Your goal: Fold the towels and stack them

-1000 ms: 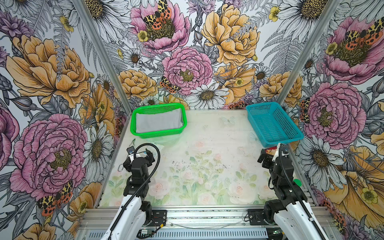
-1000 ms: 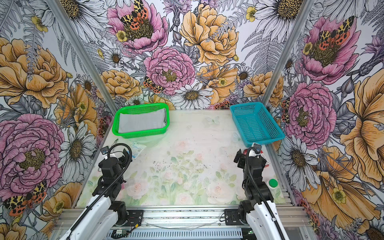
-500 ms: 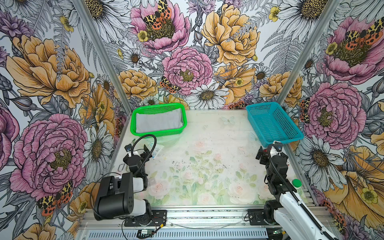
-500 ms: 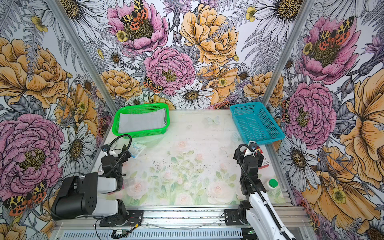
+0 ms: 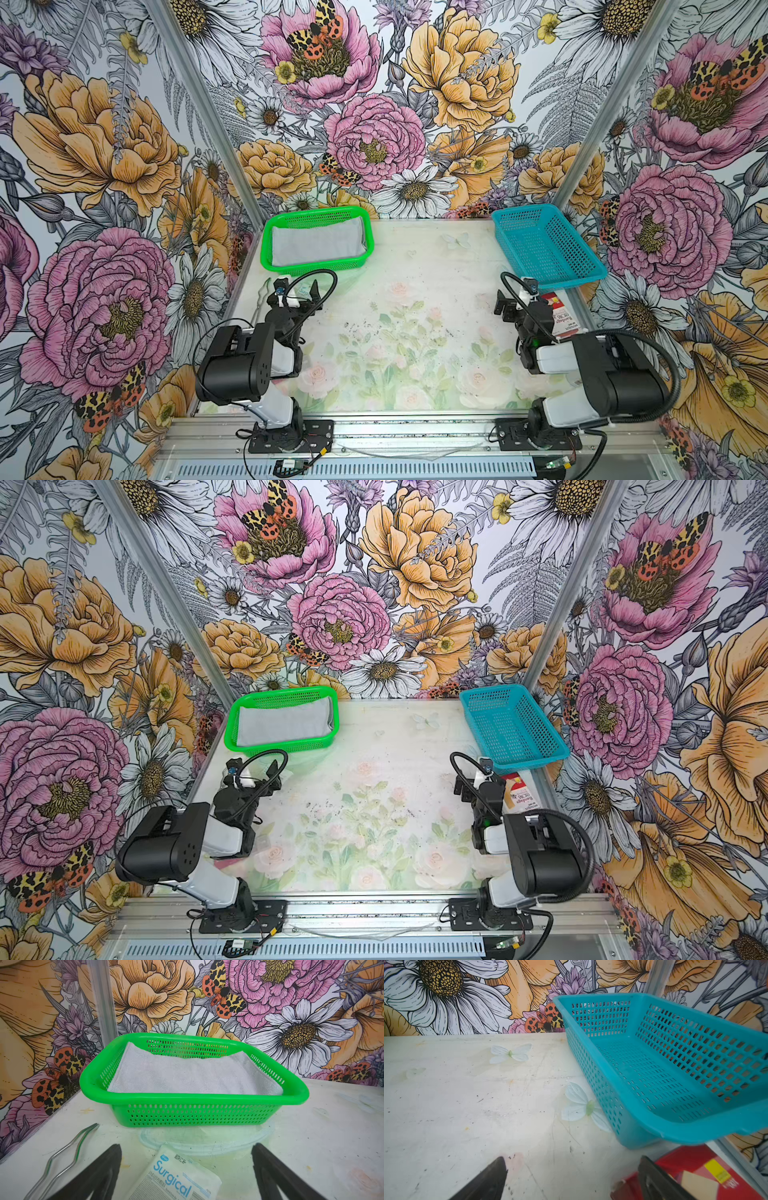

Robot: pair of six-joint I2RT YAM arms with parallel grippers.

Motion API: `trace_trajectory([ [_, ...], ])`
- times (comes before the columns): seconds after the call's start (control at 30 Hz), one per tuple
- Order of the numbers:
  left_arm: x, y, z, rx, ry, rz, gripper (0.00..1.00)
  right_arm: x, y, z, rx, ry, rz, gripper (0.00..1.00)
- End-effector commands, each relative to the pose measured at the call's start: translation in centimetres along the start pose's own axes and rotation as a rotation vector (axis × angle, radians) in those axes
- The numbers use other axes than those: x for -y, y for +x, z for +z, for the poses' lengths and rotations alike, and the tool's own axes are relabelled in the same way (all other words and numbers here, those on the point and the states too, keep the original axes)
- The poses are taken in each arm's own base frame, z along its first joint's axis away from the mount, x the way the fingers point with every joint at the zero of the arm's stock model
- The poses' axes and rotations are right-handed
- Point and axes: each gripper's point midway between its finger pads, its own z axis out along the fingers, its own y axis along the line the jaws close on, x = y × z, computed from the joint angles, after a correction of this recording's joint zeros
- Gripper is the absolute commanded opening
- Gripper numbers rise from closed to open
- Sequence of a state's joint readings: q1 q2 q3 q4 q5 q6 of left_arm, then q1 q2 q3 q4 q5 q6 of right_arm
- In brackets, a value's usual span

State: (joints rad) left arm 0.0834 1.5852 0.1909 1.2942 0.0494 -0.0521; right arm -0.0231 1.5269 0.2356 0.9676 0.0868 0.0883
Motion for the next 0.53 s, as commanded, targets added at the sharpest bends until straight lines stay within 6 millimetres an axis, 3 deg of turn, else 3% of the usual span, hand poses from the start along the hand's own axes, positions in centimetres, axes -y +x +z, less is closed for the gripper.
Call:
trace_trajectory([
  [0.0, 0.7, -1.1, -0.7, 0.065, 0.033, 0.025, 0.99, 0.9, -4.4, 1.0, 0.118, 0.012, 0.054, 0.99],
  [0.07, 0.3, -1.2, -1.1, 0.075, -0.027, 0.029, 0.99, 1.2, -4.4, 1.2, 0.112, 0.009, 0.075, 0.99],
  [0.13, -1.5, -2.0, -1.7, 0.108, -0.194, 0.024, 0.99, 0.9, -4.5, 1.1, 0.136, -0.013, 0.066, 0.99],
  [0.2, -0.1, -2.2, -1.8, 0.111, -0.192, 0.080, 0.99, 0.9, -4.3, 0.3, 0.151, -0.016, 0.069, 1.00],
  [0.3, 0.7, -2.0, -0.1, 0.041, -0.241, 0.149, 0.99, 1.3, -4.5, -0.6, 0.201, -0.005, 0.079, 0.99],
  [0.37, -1.2, -1.2, 1.6, -0.070, -0.279, 0.086, 0.99, 0.9, -4.6, -0.3, 0.195, -0.026, 0.070, 0.99],
  [0.43, -1.1, -0.8, 3.2, -0.109, -0.250, 0.089, 0.99, 0.3, -4.5, 0.3, 0.161, -0.056, 0.055, 1.00],
  [0.5, -1.2, -0.2, 1.6, -0.056, -0.249, 0.074, 0.99, 0.1, -4.6, 0.2, 0.167, -0.072, 0.049, 1.00],
])
